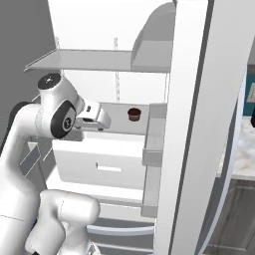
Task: Take the cupcakes from the fridge and place them on the empty tray on the dining counter.
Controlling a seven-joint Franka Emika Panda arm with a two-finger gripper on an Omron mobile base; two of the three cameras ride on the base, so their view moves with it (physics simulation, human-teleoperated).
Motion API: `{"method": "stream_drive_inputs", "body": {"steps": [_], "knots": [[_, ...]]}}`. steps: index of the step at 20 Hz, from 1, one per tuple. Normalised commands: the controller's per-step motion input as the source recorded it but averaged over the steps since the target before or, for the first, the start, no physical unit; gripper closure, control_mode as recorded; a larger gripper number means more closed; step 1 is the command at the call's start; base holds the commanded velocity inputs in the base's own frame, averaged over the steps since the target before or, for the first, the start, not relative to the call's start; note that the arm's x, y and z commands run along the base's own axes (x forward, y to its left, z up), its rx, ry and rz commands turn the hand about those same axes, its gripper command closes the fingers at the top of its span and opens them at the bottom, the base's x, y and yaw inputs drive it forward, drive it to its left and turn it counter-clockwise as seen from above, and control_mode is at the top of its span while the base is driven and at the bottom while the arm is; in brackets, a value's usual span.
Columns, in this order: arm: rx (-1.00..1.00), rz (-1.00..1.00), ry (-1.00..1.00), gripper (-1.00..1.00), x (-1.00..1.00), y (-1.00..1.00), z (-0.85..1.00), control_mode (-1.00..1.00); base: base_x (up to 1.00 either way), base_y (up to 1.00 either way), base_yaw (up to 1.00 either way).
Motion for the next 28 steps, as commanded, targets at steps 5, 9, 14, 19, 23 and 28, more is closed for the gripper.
{"method": "stream_drive_inputs", "body": {"steps": [5, 9, 14, 19, 23, 28], "knots": [[0.0, -0.07, -0.28, -1.0, 0.13, -0.06, 0.0, -1.0, 0.0, 0.0, 0.0], [0.0, -0.07, -0.08, -1.0, 0.41, -0.16, 0.01, -1.0, 0.0, 0.0, 0.0], [0.0, -0.05, 0.01, -1.0, 0.64, -0.18, 0.12, -1.0, 0.0, 0.0, 0.0], [0.0, -0.03, 0.07, -1.0, 0.65, -0.21, 0.01, -1.0, 0.0, 0.0, 0.0], [0.0, 0.0, 0.05, -1.0, 0.64, -0.14, -0.03, -1.0, 0.0, 0.0, 0.0], [0.0, 0.0, 0.0, -1.0, 0.51, -0.12, -0.15, -1.0, 0.0, 0.0, 0.0]]}}
